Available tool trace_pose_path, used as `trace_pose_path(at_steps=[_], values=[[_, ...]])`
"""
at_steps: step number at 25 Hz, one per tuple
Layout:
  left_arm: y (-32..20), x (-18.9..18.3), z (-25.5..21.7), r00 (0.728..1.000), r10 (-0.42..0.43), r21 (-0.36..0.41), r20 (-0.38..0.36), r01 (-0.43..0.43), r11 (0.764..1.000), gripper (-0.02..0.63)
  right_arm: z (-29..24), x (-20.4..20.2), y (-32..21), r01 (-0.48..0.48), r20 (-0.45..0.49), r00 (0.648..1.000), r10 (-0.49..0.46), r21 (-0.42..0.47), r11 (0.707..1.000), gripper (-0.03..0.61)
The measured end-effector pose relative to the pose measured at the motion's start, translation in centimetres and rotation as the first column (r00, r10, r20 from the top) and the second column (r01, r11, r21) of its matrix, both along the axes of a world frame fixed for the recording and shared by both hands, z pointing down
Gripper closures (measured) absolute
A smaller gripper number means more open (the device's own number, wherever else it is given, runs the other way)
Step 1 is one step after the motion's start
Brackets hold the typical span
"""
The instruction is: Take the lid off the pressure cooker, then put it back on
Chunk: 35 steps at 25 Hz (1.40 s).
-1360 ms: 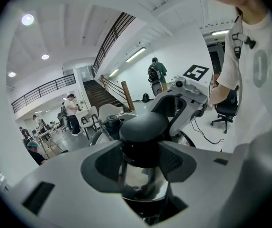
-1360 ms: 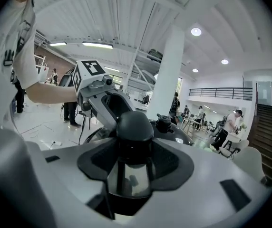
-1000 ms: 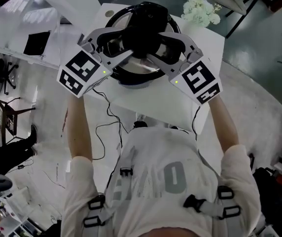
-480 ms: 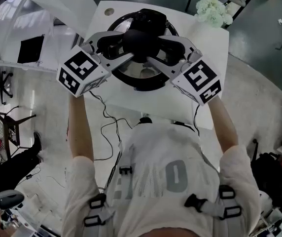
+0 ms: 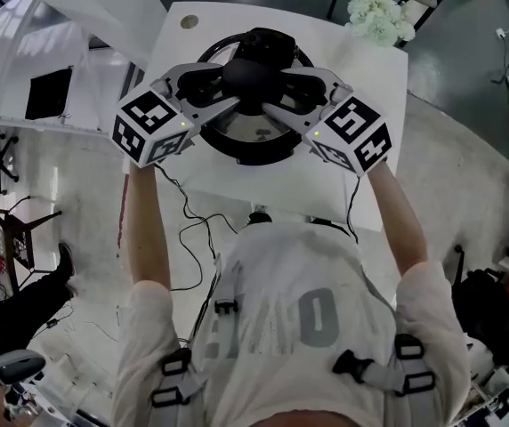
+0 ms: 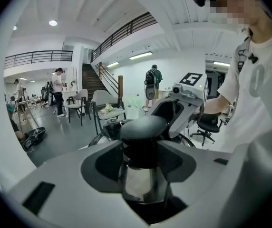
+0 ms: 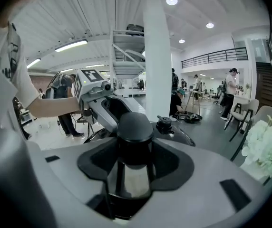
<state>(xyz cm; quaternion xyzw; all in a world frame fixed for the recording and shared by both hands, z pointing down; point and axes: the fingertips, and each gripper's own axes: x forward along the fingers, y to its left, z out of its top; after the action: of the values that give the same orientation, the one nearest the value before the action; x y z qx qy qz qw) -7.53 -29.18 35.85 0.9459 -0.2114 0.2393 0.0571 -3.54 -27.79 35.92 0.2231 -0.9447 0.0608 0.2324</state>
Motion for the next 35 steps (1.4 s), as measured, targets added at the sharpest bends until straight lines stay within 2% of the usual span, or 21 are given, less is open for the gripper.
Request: trace_pose_path(at_steps=[2,7,10,11,13,15,19,23,29,32,35], values=[[0.0,-0.1,-0.2,1.0,-0.011,0.012,-0.017,0.012,1.0,0.397,-0.1,-0.1,0.0,0.002,0.002,1.0,-0.003,0.007,1.0,0.353],[0.0,-0.3,-0.1,1.0,-0.008,0.034,-0.002,0.008,0.999,0.396,0.0,-0.2,-0.1,-0.001,-0.001,1.0,0.001,0.012,1.0,0.351],[0.0,-0.4,-0.3,1.0,-0.004,0.052,0.012,0.003,0.999,0.391,-0.2,0.0,0.0,-0.013,-0.033,0.999,0.015,0.055,0.998,0.35],[0.0,-0.3,-0.7,1.0,0.003,0.057,0.002,-0.003,0.998,0.383,-0.4,0.2,0.0,-0.02,-0.051,0.998,0.024,0.085,0.996,0.351],[-0.1,-0.1,-2.2,0.998,0.021,0.063,-0.062,-0.018,0.998,0.327,-0.8,0.6,0.2,-0.03,-0.076,0.996,0.04,0.135,0.99,0.351],[-0.3,0.2,-3.1,0.994,0.045,0.054,-0.104,-0.04,0.998,0.281,-1.2,0.8,0.4,-0.033,-0.068,0.997,0.043,0.143,0.989,0.351],[0.0,1.1,-1.7,0.994,0.107,0.032,-0.016,-0.106,0.994,0.265,-1.4,0.6,0.6,-0.031,-0.047,0.998,0.036,0.114,0.993,0.353],[0.2,2.3,-1.3,0.988,0.156,0.034,-0.007,-0.156,0.987,0.262,-1.1,0.4,0.4,-0.025,-0.058,0.998,0.033,0.125,0.992,0.351],[0.2,1.6,-1.2,0.993,0.122,0.025,-0.002,-0.122,0.992,0.265,-1.1,0.8,0.2,-0.042,-0.059,0.997,0.051,0.134,0.99,0.327],[0.1,1.3,-1.4,0.994,0.105,0.022,-0.004,-0.105,0.994,0.307,-1.2,1.1,0.0,-0.064,-0.055,0.996,0.072,0.137,0.988,0.324],[0.1,1.2,-1.4,0.995,0.099,0.025,0.004,-0.099,0.995,0.31,-1.3,1.3,0.0,-0.079,-0.059,0.994,0.089,0.151,0.985,0.321]])
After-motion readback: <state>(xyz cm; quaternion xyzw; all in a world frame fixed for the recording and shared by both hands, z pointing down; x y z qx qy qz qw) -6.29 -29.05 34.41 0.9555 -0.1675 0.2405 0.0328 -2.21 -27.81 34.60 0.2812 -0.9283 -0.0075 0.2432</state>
